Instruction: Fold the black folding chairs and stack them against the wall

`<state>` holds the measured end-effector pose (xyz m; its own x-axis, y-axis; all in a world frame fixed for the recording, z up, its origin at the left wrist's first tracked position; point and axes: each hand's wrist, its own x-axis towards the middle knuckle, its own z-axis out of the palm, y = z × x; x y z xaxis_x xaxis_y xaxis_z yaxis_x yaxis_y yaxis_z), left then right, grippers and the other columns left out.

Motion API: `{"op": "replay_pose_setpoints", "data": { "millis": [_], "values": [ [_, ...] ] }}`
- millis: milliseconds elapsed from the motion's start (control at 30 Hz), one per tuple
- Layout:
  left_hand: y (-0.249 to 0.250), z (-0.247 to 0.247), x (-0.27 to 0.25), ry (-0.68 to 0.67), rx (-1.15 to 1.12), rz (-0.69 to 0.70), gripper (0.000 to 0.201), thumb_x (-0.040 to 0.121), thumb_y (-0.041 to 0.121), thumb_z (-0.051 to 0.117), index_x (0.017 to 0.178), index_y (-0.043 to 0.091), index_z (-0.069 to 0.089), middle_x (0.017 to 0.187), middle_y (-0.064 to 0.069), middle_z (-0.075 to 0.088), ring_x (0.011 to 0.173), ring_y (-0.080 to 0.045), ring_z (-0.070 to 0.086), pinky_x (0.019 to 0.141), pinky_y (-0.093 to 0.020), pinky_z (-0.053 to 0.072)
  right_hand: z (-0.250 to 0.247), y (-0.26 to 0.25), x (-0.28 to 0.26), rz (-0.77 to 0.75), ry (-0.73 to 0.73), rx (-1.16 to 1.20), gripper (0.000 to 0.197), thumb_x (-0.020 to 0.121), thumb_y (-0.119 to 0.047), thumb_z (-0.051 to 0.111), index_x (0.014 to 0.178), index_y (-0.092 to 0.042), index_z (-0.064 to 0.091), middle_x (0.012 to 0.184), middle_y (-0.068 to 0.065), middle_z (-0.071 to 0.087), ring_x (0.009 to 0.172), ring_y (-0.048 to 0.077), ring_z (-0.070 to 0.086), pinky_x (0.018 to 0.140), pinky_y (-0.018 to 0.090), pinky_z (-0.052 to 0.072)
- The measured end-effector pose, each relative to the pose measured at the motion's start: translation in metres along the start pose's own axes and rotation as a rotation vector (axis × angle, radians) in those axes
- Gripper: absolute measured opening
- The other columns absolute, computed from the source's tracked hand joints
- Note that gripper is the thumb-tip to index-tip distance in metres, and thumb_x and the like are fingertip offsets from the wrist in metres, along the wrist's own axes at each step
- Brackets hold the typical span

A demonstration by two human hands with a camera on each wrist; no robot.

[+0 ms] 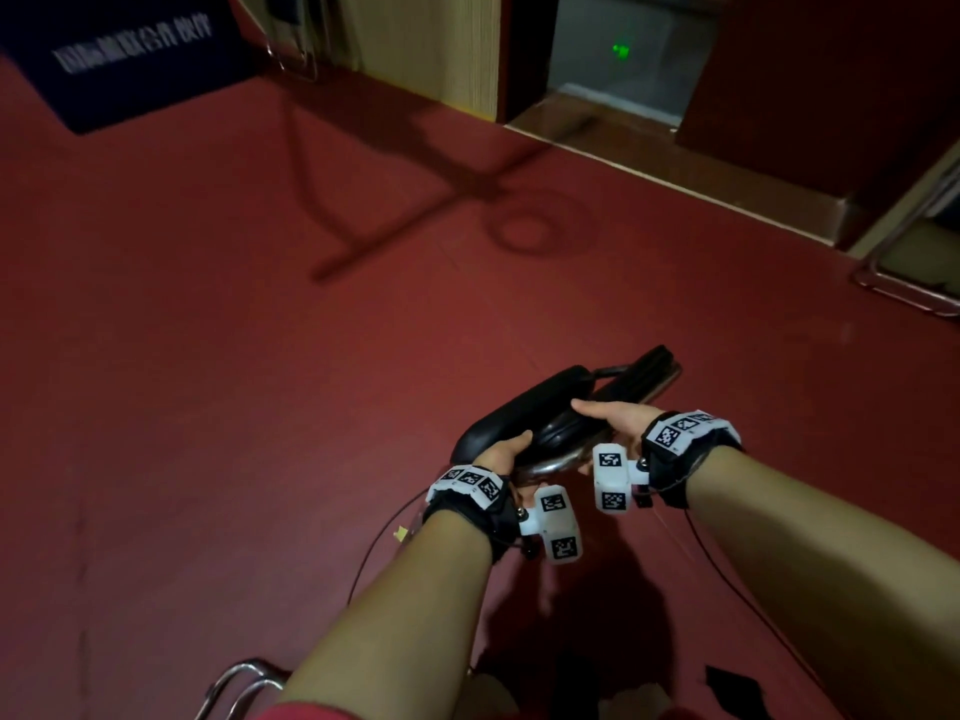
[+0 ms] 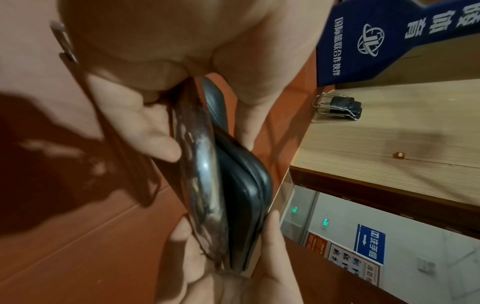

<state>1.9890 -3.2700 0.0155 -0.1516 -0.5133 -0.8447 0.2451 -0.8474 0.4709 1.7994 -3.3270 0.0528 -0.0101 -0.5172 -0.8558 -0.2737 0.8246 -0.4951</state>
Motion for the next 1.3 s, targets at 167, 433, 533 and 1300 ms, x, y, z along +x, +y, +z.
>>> {"op": "replay_pose_setpoints", "data": {
  "millis": [167, 433, 533, 1300],
  "values": [
    [0.006, -0.023, 0.023, 0.044, 0.024, -0.003, 0.074, 0.053, 0.021, 0.080, 0.120, -0.003, 0.060, 0.119, -0.031, 0.066, 0.096, -0.046, 0.066, 0.091, -0.055, 0.053, 0.006, -0.006, 0.012, -0.035, 0.028, -0.046, 0.067, 0.078, -0.055, 0.074, 0.117, -0.001, 0.066, 0.099, 0.018, 0.072, 0.068, 0.028, 0.071, 0.058, 0.034, 0.059],
    [0.040, -0.059, -0.008, 0.231, 0.068, 0.043, 0.027, 0.092, 0.007, 0.043, 0.065, 0.008, 0.041, 0.066, -0.011, 0.039, 0.055, -0.026, 0.036, 0.056, -0.031, 0.032, -0.001, -0.015, 0.030, -0.068, 0.061, -0.022, 0.100, 0.041, -0.060, 0.091, 0.122, -0.006, 0.065, 0.113, 0.020, 0.070, 0.088, 0.036, 0.071, 0.081, 0.045, 0.058],
    [0.055, -0.059, -0.010, 0.262, 0.054, 0.053, 0.017, 0.088, 0.013, 0.048, 0.071, 0.012, 0.045, 0.075, -0.009, 0.047, 0.067, -0.025, 0.046, 0.069, -0.034, 0.039, -0.007, -0.017, 0.038, -0.078, 0.068, -0.028, 0.096, 0.046, -0.057, 0.091, 0.124, -0.009, 0.064, 0.118, 0.019, 0.068, 0.091, 0.035, 0.071, 0.080, 0.045, 0.058],
    [0.230, 0.095, 0.060, 0.203, 0.870, 0.458, 0.020, 0.090, -0.003, 0.061, 0.104, 0.012, 0.064, 0.082, -0.002, 0.058, 0.065, -0.012, 0.047, 0.053, -0.022, 0.036, -0.108, -0.077, 0.045, -0.013, 0.202, -0.094, 0.044, 0.085, -0.048, 0.069, 0.095, -0.006, 0.065, 0.069, 0.006, 0.069, 0.047, 0.016, 0.060, 0.041, 0.019, 0.041]
  ]
}}
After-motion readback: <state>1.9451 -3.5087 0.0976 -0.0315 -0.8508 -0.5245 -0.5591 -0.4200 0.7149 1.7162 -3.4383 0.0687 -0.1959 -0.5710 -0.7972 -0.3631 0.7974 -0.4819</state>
